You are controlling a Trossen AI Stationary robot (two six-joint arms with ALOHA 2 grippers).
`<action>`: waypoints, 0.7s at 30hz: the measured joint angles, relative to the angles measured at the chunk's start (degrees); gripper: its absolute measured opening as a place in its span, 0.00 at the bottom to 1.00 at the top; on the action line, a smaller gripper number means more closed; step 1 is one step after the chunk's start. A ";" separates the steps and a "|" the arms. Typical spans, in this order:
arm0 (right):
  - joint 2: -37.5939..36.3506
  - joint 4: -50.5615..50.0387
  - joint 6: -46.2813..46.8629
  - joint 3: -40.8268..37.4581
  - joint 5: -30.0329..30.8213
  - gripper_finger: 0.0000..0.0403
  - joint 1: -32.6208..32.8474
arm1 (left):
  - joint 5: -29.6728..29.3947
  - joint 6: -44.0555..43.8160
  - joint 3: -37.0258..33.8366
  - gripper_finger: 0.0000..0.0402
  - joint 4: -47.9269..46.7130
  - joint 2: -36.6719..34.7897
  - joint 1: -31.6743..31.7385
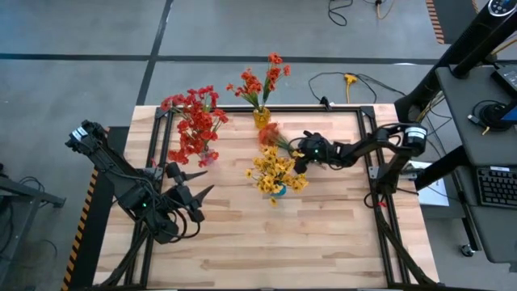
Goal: Sort flowers into vase by color
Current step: Put the orange flowers into the yellow vase
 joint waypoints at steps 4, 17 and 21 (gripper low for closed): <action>-2.67 -3.08 0.05 -0.17 -0.64 0.06 0.00 | -0.14 0.01 0.00 0.50 1.11 0.00 0.02; -26.23 -22.13 3.39 -0.62 -1.99 0.05 0.39 | -0.12 -0.01 0.00 0.50 5.24 0.00 0.02; -35.10 -25.42 3.60 -0.81 -1.84 0.05 0.39 | -0.08 -0.04 0.00 0.50 7.07 0.00 0.02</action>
